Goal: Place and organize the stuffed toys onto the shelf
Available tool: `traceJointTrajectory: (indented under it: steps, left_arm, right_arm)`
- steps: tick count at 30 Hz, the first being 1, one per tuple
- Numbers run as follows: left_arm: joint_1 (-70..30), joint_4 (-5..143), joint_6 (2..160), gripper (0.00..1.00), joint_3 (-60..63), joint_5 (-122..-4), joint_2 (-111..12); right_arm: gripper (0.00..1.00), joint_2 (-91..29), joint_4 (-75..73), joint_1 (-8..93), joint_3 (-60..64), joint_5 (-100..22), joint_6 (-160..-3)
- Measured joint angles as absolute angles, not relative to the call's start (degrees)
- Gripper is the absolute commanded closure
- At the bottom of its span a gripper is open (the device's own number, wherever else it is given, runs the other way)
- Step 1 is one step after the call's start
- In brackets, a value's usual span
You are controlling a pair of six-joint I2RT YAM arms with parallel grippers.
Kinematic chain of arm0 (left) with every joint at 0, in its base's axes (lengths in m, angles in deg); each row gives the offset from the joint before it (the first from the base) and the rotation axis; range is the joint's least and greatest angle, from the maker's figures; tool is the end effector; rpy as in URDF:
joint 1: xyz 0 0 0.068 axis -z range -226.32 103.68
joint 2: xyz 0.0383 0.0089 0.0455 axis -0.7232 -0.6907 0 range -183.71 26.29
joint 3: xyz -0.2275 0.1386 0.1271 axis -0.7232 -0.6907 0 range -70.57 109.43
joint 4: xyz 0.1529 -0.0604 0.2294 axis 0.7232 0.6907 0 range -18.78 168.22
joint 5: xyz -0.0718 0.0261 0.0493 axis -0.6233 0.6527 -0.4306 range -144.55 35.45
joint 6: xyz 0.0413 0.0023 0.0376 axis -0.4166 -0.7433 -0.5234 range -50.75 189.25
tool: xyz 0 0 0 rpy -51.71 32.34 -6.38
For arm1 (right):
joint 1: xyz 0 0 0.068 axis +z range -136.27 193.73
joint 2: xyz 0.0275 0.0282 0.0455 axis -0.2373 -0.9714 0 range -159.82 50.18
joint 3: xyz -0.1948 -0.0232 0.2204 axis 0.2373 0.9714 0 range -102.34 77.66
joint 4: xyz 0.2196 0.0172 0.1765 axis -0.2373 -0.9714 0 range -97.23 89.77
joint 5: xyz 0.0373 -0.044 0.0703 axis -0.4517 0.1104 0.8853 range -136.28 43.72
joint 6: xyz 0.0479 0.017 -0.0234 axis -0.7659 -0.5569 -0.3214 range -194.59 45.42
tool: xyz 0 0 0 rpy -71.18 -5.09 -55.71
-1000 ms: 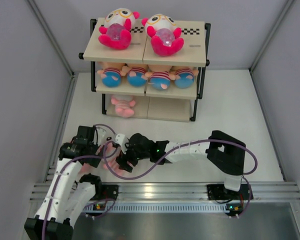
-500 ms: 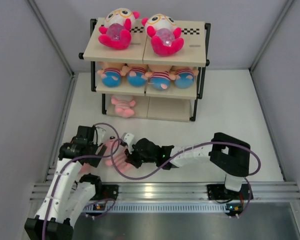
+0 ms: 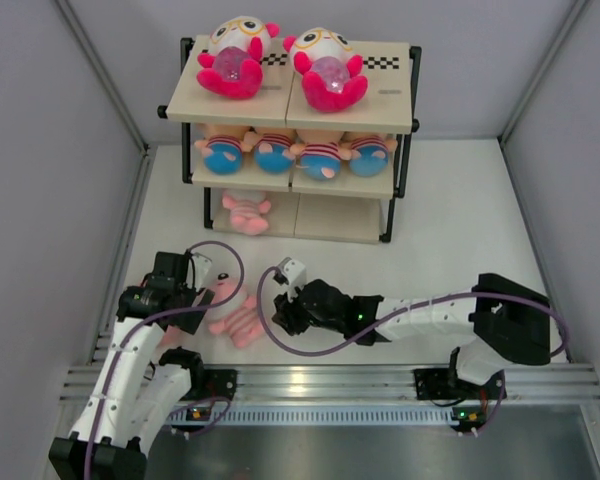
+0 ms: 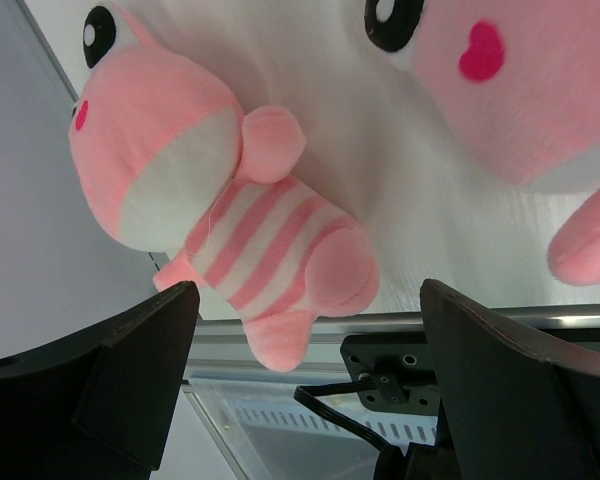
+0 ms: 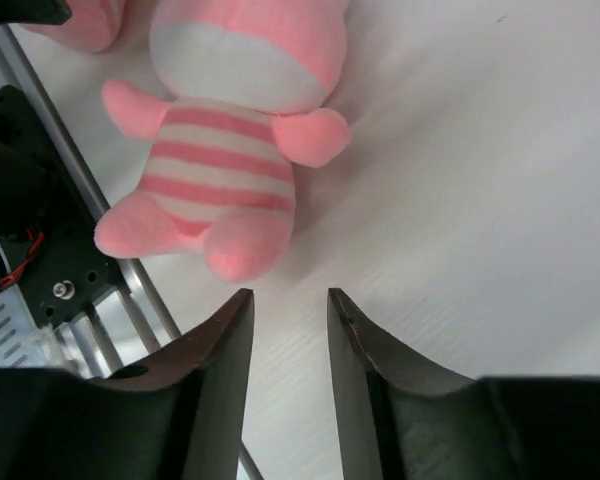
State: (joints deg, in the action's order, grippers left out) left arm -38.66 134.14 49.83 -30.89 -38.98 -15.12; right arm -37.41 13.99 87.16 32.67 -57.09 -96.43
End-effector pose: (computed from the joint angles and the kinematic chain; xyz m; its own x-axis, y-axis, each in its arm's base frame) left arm 0.1215 -0.0058 0.2549 -0.8398 0.4360 -0.3233 0.3114 0.8749 0.3710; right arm 0.1049 0.3274 0.2104 -0.4585 -0.2598 -0.8499 -0.7798 0.5762 0.2446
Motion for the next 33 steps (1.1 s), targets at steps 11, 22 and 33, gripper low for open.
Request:
traceJointTrajectory:
  steps: [11,22,33]
  left_arm:
    - [-38.66,134.14,49.81,0.01,-30.21,-39.50,-15.23]
    - [-38.66,133.85,49.88,0.01,-30.04,-39.61,-15.65]
    - [-38.72,133.68,50.99,0.01,-29.18,-39.61,-16.70]
  right_arm:
    - [0.32,-51.84,19.95,87.18,25.92,-45.70,-95.45]
    - [0.29,-59.57,29.62,87.18,21.96,-38.07,-98.16]
    - [0.21,-64.36,33.64,87.57,16.45,-40.74,-101.76]
